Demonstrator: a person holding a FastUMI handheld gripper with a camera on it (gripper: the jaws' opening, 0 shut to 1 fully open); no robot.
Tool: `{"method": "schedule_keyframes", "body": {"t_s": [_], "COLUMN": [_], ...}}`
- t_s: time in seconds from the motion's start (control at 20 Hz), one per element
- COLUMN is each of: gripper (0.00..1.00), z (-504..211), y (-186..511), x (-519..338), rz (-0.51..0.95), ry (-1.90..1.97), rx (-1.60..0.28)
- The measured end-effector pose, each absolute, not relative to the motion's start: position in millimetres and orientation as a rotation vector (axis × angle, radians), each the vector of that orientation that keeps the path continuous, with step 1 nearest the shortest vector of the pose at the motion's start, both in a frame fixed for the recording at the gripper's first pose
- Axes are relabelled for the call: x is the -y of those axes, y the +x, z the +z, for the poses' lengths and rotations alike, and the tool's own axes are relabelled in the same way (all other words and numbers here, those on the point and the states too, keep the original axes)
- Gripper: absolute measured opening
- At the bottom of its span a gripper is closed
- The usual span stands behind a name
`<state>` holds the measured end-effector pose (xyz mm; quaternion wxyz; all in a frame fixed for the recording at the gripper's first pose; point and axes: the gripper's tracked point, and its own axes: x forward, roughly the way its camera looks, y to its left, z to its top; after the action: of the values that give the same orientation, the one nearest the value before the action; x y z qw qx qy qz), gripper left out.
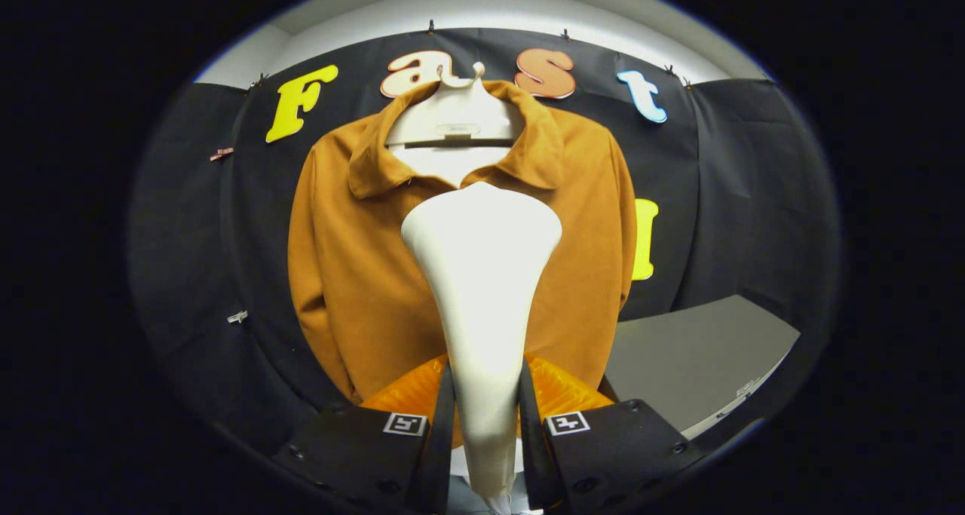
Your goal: Iron the clothes twice with a garment steamer, once on the left side and once on the right side.
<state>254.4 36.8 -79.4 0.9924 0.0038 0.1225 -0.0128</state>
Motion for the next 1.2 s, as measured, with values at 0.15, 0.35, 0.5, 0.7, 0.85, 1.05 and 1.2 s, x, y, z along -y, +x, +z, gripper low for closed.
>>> {"method": "schedule_keyframes", "body": {"t_s": [0.15, 0.35, 0.5, 0.7, 0.85, 1.05, 1.2], "gripper": [0.43, 0.43, 0.42, 0.42, 0.43, 0.43, 0.43], "z": [-53, -23, -8, 8, 15, 14, 14], "y": [252, 247, 244, 240, 240, 239, 239], "x": [-28, -23, -19, -15, -10, -7, -8], "rz": [-0.023, 0.003, 0.014, 0.034, 0.03, 0.028, 0.032], "ry": [0.019, 0.007, 0.003, 0.007, 0.011, 0.01, 0.007], "rx": [-0.16, -0.039, 0.023, 0.082, 0.11, 0.11, 0.108]}}
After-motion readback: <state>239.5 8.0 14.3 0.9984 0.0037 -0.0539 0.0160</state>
